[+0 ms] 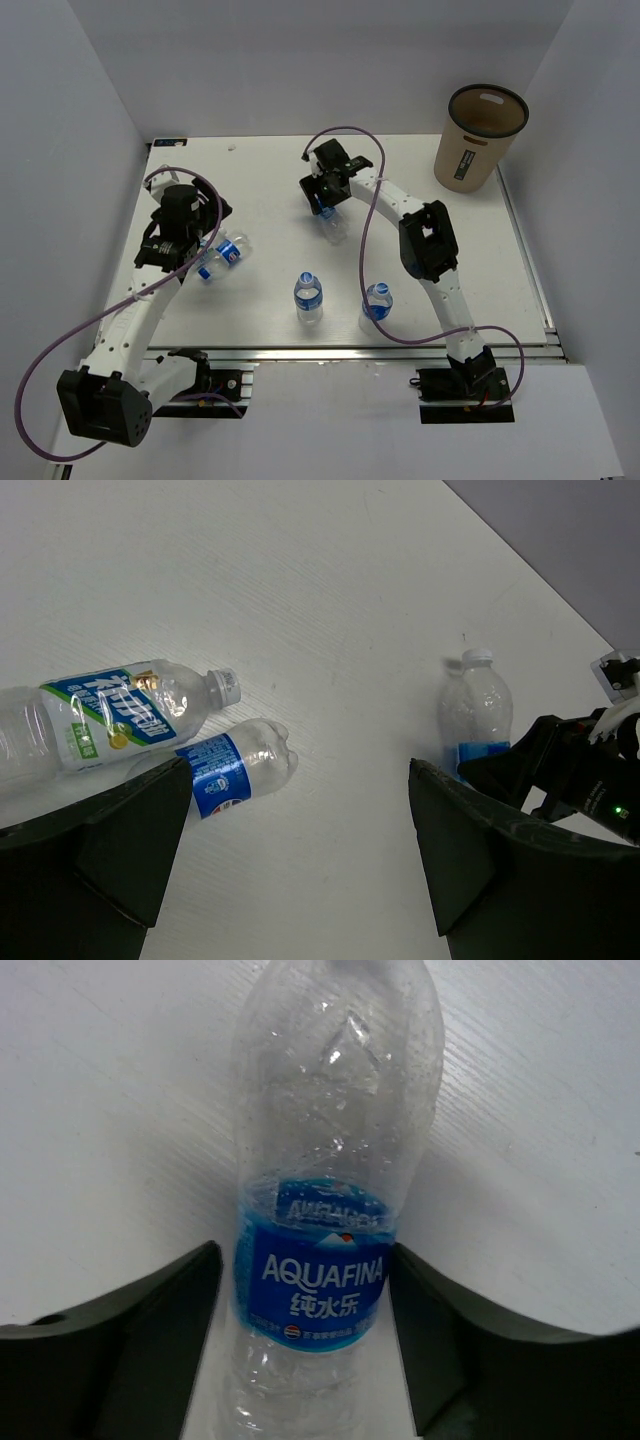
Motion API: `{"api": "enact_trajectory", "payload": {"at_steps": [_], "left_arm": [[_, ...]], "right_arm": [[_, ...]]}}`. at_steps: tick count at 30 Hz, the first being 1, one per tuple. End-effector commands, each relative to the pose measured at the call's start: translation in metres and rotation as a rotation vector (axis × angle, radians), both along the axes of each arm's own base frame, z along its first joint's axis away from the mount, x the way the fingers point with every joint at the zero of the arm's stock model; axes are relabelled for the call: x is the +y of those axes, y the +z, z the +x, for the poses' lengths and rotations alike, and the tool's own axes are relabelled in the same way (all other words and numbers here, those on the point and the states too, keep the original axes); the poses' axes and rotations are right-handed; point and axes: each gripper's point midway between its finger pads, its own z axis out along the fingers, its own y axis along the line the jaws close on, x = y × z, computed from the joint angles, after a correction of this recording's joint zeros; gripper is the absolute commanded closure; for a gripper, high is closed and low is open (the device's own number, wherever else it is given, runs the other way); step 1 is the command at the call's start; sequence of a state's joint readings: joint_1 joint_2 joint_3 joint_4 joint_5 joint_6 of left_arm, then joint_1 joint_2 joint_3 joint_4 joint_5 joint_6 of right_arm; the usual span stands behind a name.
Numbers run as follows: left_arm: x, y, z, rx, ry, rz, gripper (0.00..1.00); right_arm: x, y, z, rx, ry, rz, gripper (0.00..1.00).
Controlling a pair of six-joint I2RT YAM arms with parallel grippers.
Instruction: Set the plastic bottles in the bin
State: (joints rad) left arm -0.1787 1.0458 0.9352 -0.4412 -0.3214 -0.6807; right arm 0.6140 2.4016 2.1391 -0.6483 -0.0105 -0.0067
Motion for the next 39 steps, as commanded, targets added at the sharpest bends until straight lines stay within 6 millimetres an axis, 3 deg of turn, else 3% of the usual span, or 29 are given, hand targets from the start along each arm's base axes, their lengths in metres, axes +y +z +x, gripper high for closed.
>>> {"api": "enact_trajectory", "payload": {"at_steps": [1,4,5,6,7,8,10,12,15,16,18,19,20,21,22,23,24,25,26,28,29,32,33,34,38,39], "left_arm": [[0.003,0.001,-0.001,-0.004,0.013,0.004,0.02],[0.002,0.003,-0.002,-0.004,0.012,0.003,0.02],[0.003,0.004,-0.002,-0.006,0.016,0.001,0.02],[0.003,0.004,-0.003,-0.005,0.015,0.001,0.02],[0.004,0.005,-0.003,-0.006,0.021,0.002,0.02],[0.005,0.005,-0.004,-0.003,0.029,0.001,0.02],[0.006,0.007,-0.005,-0.006,0.033,0.000,0.02],[0.005,0.008,-0.006,-0.008,0.029,-0.004,0.02],[0.006,0.009,-0.008,-0.012,0.036,-0.004,0.02],[0.007,0.010,-0.008,-0.012,0.039,-0.003,0.02],[0.008,0.011,-0.010,-0.012,0.046,0.000,0.02],[0.010,0.009,-0.010,-0.007,0.053,0.001,0.02],[0.010,0.009,-0.011,-0.004,0.055,0.002,0.02],[0.011,0.010,-0.011,-0.005,0.060,0.003,0.02],[0.011,0.010,-0.012,-0.005,0.060,0.001,0.02],[0.010,0.009,-0.012,0.001,0.058,0.001,0.02],[0.009,0.009,-0.012,0.001,0.053,-0.004,0.02],[0.009,0.009,-0.013,0.003,0.052,-0.007,0.02],[0.009,0.007,-0.013,0.004,0.052,-0.007,0.02],[0.009,0.006,-0.014,0.002,0.052,-0.008,0.02],[0.010,0.006,-0.014,0.002,0.059,-0.005,0.02],[0.014,0.009,-0.014,-0.005,0.083,0.002,0.02],[0.015,0.009,-0.013,-0.006,0.085,0.004,0.02],[0.015,0.008,-0.013,-0.007,0.088,0.005,0.02],[0.019,0.013,-0.009,-0.031,0.107,0.013,0.02],[0.019,0.012,-0.008,-0.029,0.110,0.015,0.02]], "right_arm": [[0.012,0.005,0.002,-0.011,0.023,0.039,0.34],[0.006,0.009,0.008,-0.046,-0.007,0.006,0.32],[0.003,0.012,0.011,-0.053,-0.040,-0.003,0.45],[0.001,0.011,0.011,-0.053,-0.046,-0.013,0.45],[-0.001,0.011,0.011,-0.056,-0.057,-0.018,0.61],[-0.002,0.014,0.012,-0.063,-0.062,-0.020,0.68],[-0.003,0.018,0.012,-0.069,-0.065,-0.020,0.79],[0.001,0.033,0.011,-0.083,-0.052,0.013,0.81],[0.011,0.076,0.012,-0.145,-0.014,0.095,0.82],[0.014,0.108,0.015,-0.204,-0.013,0.139,0.82],[0.010,0.145,0.022,-0.299,0.011,0.146,0.82],[0.006,0.182,0.024,-0.378,0.001,0.176,0.82],[-0.001,0.204,0.027,-0.435,-0.013,0.184,0.82],[-0.015,0.222,0.035,-0.494,-0.057,0.175,0.82],[-0.030,0.261,0.033,-0.576,-0.092,0.203,0.82],[-0.041,0.280,0.040,-0.647,-0.139,0.218,0.82],[-0.070,0.297,0.051,-0.709,-0.223,0.197,0.82],[-0.088,0.328,0.048,-0.771,-0.265,0.228,0.82],[-0.122,0.344,0.062,-0.820,-0.342,0.244,0.83],[-0.162,0.377,0.066,-0.873,-0.445,0.328,0.85],[-0.203,0.386,0.077,-0.904,-0.532,0.339,0.85],[-0.260,0.413,0.090,-1.026,-0.665,0.407,0.85],[-0.292,0.416,0.096,-1.059,-0.726,0.392,0.84],[-0.304,0.427,0.102,-1.117,-0.744,0.410,0.84],[-0.371,0.433,0.124,-1.210,-0.876,0.379,0.82],[-0.372,0.432,0.129,-1.213,-0.877,0.391,0.82]]}}
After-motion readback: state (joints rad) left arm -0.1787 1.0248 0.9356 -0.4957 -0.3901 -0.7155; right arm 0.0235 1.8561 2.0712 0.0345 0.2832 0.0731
